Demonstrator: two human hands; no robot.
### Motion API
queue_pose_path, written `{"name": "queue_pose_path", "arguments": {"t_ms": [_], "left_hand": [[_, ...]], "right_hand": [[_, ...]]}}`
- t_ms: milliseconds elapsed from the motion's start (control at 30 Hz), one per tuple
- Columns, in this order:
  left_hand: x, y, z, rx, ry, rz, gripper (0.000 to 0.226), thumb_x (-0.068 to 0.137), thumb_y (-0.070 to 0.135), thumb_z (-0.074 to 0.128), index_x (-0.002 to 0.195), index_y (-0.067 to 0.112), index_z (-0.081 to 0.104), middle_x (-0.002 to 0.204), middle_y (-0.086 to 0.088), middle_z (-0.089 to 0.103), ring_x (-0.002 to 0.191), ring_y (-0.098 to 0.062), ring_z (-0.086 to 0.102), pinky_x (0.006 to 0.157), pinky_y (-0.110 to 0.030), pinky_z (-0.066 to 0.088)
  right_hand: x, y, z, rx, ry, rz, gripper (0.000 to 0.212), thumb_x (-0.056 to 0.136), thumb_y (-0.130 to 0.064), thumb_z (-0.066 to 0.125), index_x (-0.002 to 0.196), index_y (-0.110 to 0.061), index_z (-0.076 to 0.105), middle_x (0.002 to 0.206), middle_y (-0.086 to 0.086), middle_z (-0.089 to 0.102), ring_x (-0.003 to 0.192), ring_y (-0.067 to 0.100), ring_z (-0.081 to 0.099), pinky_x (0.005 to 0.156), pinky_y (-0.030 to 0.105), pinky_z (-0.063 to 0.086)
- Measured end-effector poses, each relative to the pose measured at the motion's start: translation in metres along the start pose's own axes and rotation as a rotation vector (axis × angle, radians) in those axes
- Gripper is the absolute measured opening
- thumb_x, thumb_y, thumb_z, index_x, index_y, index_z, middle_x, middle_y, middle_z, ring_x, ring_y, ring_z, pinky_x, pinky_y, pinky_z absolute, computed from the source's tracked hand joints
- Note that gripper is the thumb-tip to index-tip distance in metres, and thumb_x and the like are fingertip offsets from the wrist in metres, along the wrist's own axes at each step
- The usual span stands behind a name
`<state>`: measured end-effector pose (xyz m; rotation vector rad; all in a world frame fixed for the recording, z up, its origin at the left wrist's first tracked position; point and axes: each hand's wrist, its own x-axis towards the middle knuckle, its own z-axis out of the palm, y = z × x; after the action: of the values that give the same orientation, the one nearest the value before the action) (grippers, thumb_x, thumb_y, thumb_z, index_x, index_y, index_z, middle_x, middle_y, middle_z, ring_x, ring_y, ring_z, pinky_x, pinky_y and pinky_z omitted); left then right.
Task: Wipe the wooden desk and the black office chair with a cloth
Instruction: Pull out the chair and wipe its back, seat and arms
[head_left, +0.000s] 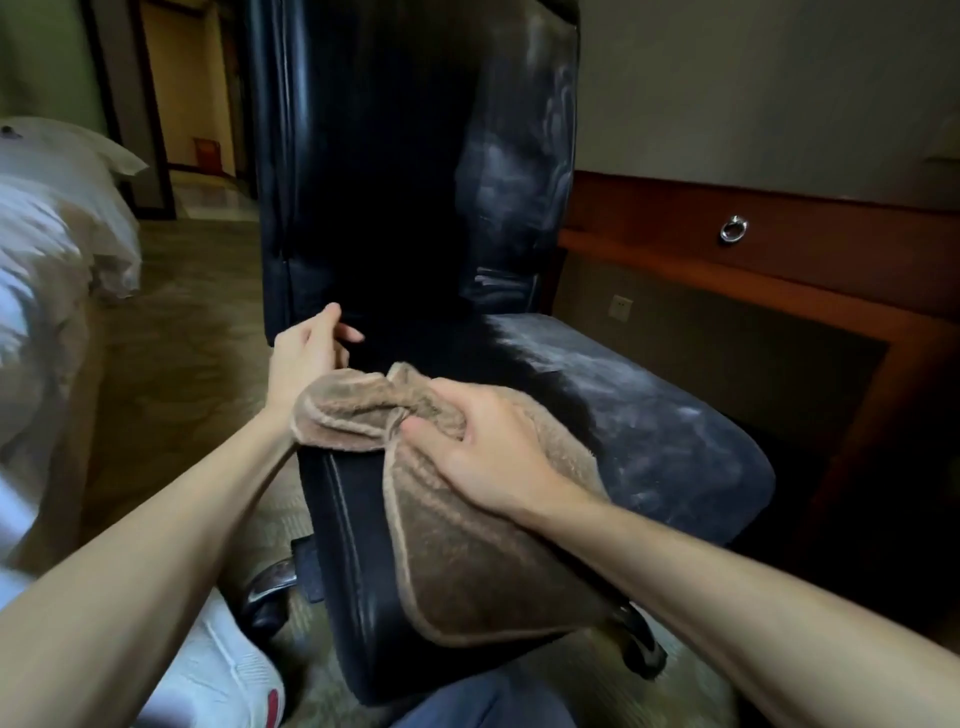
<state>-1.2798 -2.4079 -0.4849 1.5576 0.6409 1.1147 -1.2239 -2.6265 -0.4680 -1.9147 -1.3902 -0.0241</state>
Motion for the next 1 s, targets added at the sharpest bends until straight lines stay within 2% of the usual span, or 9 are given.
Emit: {"name": "queue_pose_path", "arguments": {"t_ms": [133,200,333,433,567,667,767,867,1000], "left_hand": [[-0.014,0.002,-0.013,-0.080,-0.069,-0.079,0.042,0.108,0.031,0.047,0.083,0.003,0.068,0.050,0.005,0.064,0.044,-0.006,0.059,0.047,-0.017,0.046],[-0.015,0.003,-0.022,-0.034,-0.101,-0.071,0.048,0.106,0.040,0.046,0.083,0.006,0.071,0.058,0.001,0.068,0.055,-0.012,0.061,0.062,-0.025,0.048],[-0.014,0.008,-0.024,-0.062,-0.118,-0.124,0.057,0.106,0.053,0.039,0.085,0.012,0.074,0.053,0.000,0.055,0.058,-0.012,0.045,0.067,-0.031,0.035],[-0.015,0.009,-0.015,-0.044,-0.094,-0.139,0.059,0.107,0.053,0.038,0.085,0.011,0.074,0.054,0.000,0.055,0.058,-0.012,0.047,0.067,-0.031,0.036],[-0.014,0.003,-0.008,0.032,-0.027,-0.107,0.060,0.108,0.052,0.032,0.097,0.010,0.073,0.053,0.005,0.057,0.051,-0.001,0.052,0.072,-0.030,0.038],[-0.015,-0.006,-0.006,0.067,0.054,-0.038,0.054,0.110,0.049,0.031,0.099,0.013,0.070,0.053,0.007,0.058,0.056,-0.002,0.054,0.071,-0.029,0.039],[-0.016,-0.011,-0.004,-0.005,0.125,-0.024,0.050,0.109,0.045,0.034,0.089,0.013,0.067,0.050,0.008,0.056,0.055,-0.004,0.051,0.070,-0.031,0.039],[-0.015,-0.013,-0.006,-0.097,0.160,-0.048,0.048,0.109,0.045,0.035,0.087,0.013,0.064,0.051,0.006,0.055,0.057,-0.007,0.052,0.074,-0.032,0.041],[-0.013,-0.010,-0.013,-0.182,0.210,-0.103,0.042,0.107,0.050,0.037,0.097,0.017,0.060,0.072,0.005,0.068,0.073,-0.011,0.062,0.087,-0.037,0.046]], "right_hand": [[0.001,-0.010,-0.003,0.223,0.178,-0.022,0.027,0.090,-0.044,0.061,0.105,-0.026,0.075,0.095,-0.011,0.076,0.094,0.009,0.071,0.088,0.045,0.056],[0.013,-0.009,-0.016,0.272,0.361,-0.023,0.022,0.090,-0.042,0.063,0.095,-0.024,0.075,0.089,-0.010,0.077,0.089,0.010,0.072,0.084,0.046,0.057],[0.050,0.004,-0.066,-0.050,0.612,-0.072,0.024,0.092,-0.060,0.055,0.106,-0.044,0.065,0.095,-0.016,0.075,0.095,0.014,0.071,0.084,0.043,0.058],[0.082,0.018,-0.097,-0.184,0.405,-0.069,0.045,0.085,-0.077,0.051,0.123,-0.054,0.056,0.114,-0.023,0.070,0.112,0.012,0.066,0.101,0.048,0.052],[0.096,0.060,-0.084,-0.469,0.018,0.025,0.080,0.077,-0.092,0.037,0.142,-0.047,0.050,0.154,-0.017,0.047,0.154,0.019,0.022,0.120,0.066,-0.001],[0.086,0.082,-0.044,-0.456,-0.236,0.081,0.077,0.075,-0.092,0.032,0.146,-0.061,0.035,0.162,-0.009,0.037,0.153,0.023,0.027,0.121,0.062,0.010],[0.088,0.086,-0.028,-0.485,-0.232,0.121,0.099,0.071,-0.092,0.028,0.153,-0.038,0.040,0.160,-0.001,0.042,0.146,0.028,0.040,0.120,0.055,0.025],[0.082,0.080,-0.022,-0.462,-0.170,0.085,0.071,0.086,-0.075,0.041,0.148,-0.042,0.046,0.151,0.000,0.054,0.138,0.033,0.048,0.107,0.047,0.037],[0.057,0.041,0.000,-0.388,-0.149,-0.026,0.060,0.074,-0.065,0.031,0.127,-0.046,0.052,0.124,-0.007,0.067,0.122,0.024,0.055,0.086,0.037,0.039]]}}
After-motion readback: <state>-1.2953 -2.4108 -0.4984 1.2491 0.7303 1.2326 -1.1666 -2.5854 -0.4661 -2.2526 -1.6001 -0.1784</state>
